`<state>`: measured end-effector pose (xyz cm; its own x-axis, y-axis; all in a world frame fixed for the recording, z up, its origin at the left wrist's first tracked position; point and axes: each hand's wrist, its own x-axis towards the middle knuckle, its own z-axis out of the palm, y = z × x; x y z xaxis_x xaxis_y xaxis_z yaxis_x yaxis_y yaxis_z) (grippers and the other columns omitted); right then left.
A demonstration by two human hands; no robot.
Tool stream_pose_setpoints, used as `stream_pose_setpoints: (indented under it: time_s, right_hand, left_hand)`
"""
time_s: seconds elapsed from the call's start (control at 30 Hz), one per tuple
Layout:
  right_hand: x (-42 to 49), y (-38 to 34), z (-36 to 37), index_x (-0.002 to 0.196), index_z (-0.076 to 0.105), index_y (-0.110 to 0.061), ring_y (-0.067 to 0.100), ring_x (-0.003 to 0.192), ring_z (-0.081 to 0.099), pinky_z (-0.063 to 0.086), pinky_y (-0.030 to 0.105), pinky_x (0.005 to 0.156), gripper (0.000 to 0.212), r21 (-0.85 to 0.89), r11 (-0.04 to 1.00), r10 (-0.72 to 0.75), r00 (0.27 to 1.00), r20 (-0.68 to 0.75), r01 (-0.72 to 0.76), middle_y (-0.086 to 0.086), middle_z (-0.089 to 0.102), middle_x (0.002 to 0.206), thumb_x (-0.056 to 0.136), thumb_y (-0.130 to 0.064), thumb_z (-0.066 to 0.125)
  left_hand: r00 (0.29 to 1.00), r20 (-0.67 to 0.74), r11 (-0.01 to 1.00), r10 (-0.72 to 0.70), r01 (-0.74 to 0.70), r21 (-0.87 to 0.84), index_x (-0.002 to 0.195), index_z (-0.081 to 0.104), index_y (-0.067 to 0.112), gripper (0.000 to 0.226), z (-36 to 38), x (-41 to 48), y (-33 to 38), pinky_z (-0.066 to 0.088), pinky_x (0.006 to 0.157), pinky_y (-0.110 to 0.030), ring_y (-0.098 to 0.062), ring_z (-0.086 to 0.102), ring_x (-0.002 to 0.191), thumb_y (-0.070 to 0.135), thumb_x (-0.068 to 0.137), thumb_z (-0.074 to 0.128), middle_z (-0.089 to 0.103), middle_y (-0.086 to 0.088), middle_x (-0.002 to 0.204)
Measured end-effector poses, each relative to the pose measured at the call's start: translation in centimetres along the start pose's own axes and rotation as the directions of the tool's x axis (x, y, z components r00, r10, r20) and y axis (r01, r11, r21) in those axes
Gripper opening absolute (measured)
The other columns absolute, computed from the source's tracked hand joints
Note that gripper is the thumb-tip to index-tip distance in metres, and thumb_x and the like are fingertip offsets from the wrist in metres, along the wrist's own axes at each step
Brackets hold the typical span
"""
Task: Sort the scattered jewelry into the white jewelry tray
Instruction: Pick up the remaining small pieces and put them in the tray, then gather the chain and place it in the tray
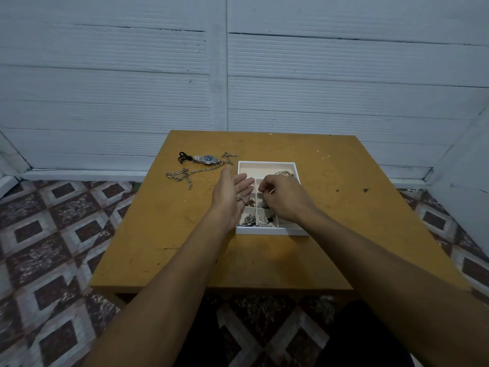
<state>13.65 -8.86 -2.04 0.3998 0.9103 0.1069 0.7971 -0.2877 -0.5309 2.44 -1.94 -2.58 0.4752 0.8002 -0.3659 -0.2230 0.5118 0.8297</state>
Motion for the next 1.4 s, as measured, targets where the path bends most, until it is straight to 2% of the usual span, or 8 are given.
stream_pose_setpoints:
  time_s: [0.27,0.5,0.63,1.0,1.1,1.2,1.33,1.4]
  right_hand:
    - [-0.3,-0.3,0.5,0.102,0.068,-0.019,0.023,0.091,0.063,0.053,0.038,0.077,0.021,-0.032,0.999,-0.007,1.000,-0.017,0.006,0.003,0.070,0.102,0.088,-0.015,0.052]
    - [-0.9,-0.4,0.5,0.108,0.068,-0.018,0.023,0.098,0.064,0.053,0.038,0.081,0.024,-0.079,0.997,-0.019,0.999,-0.048,0.015,0.004,0.070,0.108,0.088,-0.018,0.055]
    - [-0.9,-0.4,0.0,0.112,0.066,-0.018,0.023,0.102,0.061,0.051,0.040,0.084,0.025,-0.091,0.996,-0.015,0.999,-0.040,0.011,0.003,0.068,0.113,0.088,-0.022,0.058]
    - [0.2,-2.0,0.3,0.108,0.067,-0.020,0.023,0.108,0.058,0.048,0.041,0.090,0.027,-0.076,0.996,-0.041,0.999,0.011,0.042,0.000,0.067,0.114,0.083,-0.017,0.057]
    - [1.1,-3.4,0.7,0.110,0.066,-0.020,0.021,0.107,0.058,0.049,0.039,0.090,0.027,-0.066,0.995,-0.074,0.997,0.036,0.076,-0.001,0.066,0.116,0.084,-0.017,0.058]
    - [2.4,-4.8,1.3,0.113,0.064,-0.021,0.020,0.105,0.059,0.051,0.039,0.088,0.029,-0.042,0.993,-0.106,0.992,0.062,0.109,-0.001,0.065,0.116,0.084,-0.020,0.061]
    - [3.9,-6.9,2.6,0.124,0.056,-0.021,0.020,0.110,0.057,0.049,0.039,0.092,0.040,-0.043,0.989,-0.133,0.982,0.138,0.140,0.000,0.062,0.122,0.084,-0.018,0.060]
    - [4.6,-8.0,3.4,0.133,0.049,-0.021,0.023,0.116,0.055,0.047,0.039,0.096,0.048,-0.092,0.982,-0.147,0.972,0.183,0.166,0.002,0.058,0.130,0.086,-0.020,0.060]
  left_hand:
    - [1.000,0.010,0.999,0.016,-0.017,0.039,0.134,0.050,0.000,0.061,0.0,-0.1,0.0,0.037,0.112,-0.041,-0.031,0.054,0.123,0.047,0.101,0.031,0.058,-0.019,0.131]
    - [0.991,0.046,0.958,0.128,-0.135,0.253,0.120,0.059,0.012,0.049,0.2,-0.6,0.2,0.042,0.104,-0.036,-0.023,0.058,0.118,0.046,0.103,0.029,0.065,-0.010,0.124]
    - [0.987,0.034,0.951,0.159,-0.162,0.264,0.115,0.060,0.014,0.046,0.2,-0.7,0.8,0.041,0.106,-0.038,-0.020,0.060,0.113,0.046,0.102,0.029,0.066,-0.008,0.120]
    - [0.969,-0.013,0.911,0.248,-0.229,0.342,0.111,0.063,0.008,0.030,-3.1,-1.7,2.5,0.052,0.080,-0.031,-0.022,0.065,0.095,0.028,0.101,0.043,0.070,-0.010,0.108]
    - [0.938,0.012,0.802,0.347,-0.303,0.515,0.112,0.065,0.016,0.026,-5.9,-1.8,2.9,0.053,0.081,-0.028,-0.019,0.065,0.101,0.027,0.100,0.046,0.069,-0.002,0.108]
    - [0.900,0.050,0.646,0.433,-0.349,0.679,0.096,0.065,0.035,0.015,-8.7,-1.5,3.4,0.051,0.092,-0.037,-0.013,0.061,0.105,0.033,0.097,0.049,0.067,0.007,0.110]
    - [0.851,0.075,0.436,0.520,-0.340,0.834,0.114,0.065,0.026,0.021,-11.7,-1.5,4.2,0.042,0.078,-0.016,-0.004,0.054,0.101,0.031,0.097,0.053,0.063,0.010,0.112]
    - [0.832,0.118,0.329,0.541,-0.339,0.881,0.118,0.064,0.022,0.024,-13.1,-1.4,4.5,0.038,0.075,-0.013,-0.003,0.053,0.100,0.027,0.097,0.054,0.063,0.006,0.114]
